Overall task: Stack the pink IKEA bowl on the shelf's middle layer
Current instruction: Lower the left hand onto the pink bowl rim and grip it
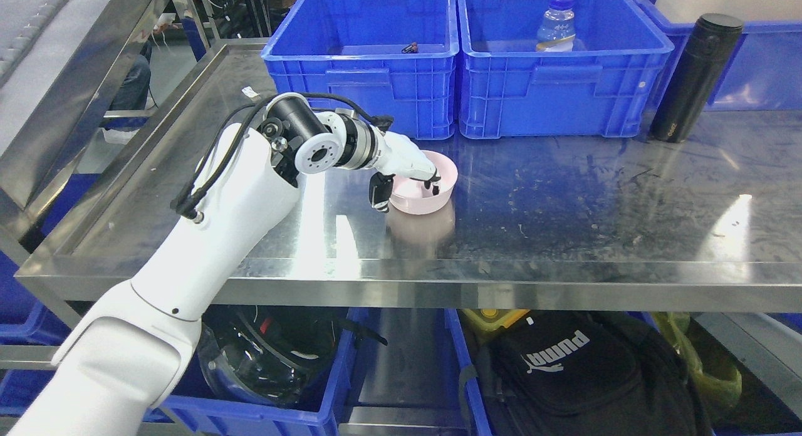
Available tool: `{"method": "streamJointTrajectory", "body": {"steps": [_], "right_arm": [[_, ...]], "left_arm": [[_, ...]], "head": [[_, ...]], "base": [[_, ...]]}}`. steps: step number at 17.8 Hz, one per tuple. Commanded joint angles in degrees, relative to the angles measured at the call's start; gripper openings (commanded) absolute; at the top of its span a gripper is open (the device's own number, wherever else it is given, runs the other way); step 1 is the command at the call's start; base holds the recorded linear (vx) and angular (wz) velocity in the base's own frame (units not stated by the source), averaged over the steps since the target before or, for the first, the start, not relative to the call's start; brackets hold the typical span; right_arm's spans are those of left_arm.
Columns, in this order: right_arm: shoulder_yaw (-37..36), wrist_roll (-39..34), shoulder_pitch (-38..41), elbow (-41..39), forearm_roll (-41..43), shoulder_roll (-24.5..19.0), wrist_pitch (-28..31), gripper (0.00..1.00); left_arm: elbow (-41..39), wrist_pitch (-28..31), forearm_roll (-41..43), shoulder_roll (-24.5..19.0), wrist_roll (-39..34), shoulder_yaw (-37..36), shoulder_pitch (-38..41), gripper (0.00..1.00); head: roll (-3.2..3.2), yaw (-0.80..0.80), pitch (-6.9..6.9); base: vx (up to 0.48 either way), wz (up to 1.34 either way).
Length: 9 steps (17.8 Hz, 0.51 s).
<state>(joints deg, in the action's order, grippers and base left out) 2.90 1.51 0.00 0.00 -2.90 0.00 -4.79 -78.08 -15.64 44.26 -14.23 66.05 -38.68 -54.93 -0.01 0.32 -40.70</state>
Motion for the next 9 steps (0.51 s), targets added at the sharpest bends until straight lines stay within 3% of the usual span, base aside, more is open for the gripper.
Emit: {"method": "streamJointTrajectory", "body": {"steps": [1, 5, 9], "right_arm": [[0.0, -0.01, 1.23, -1.0, 0.0, 1.0, 0.05, 1.0], [0.0, -0.01, 1.23, -1.0, 0.0, 1.0, 0.05, 1.0], [0.0, -0.01, 1.23, -1.0, 0.0, 1.0, 0.05, 1.0]], "left_arm": [[6.36, -1.24, 0.21, 4.82, 0.04, 0.1, 0.08, 0.64], [6.27, -2.11, 0.12, 4.91, 0.57, 2.11, 0.17, 0.44], [6.27, -5.97, -0.23, 4.82, 1.8, 6.24, 1.83, 0.07]], "head": [[0.0, 0.0, 0.0], [0.0, 0.0, 0.0], [0.0, 0.0, 0.0]], "base": [[0.0, 0.0], [0.0, 0.0], [0.001, 0.02]]}}
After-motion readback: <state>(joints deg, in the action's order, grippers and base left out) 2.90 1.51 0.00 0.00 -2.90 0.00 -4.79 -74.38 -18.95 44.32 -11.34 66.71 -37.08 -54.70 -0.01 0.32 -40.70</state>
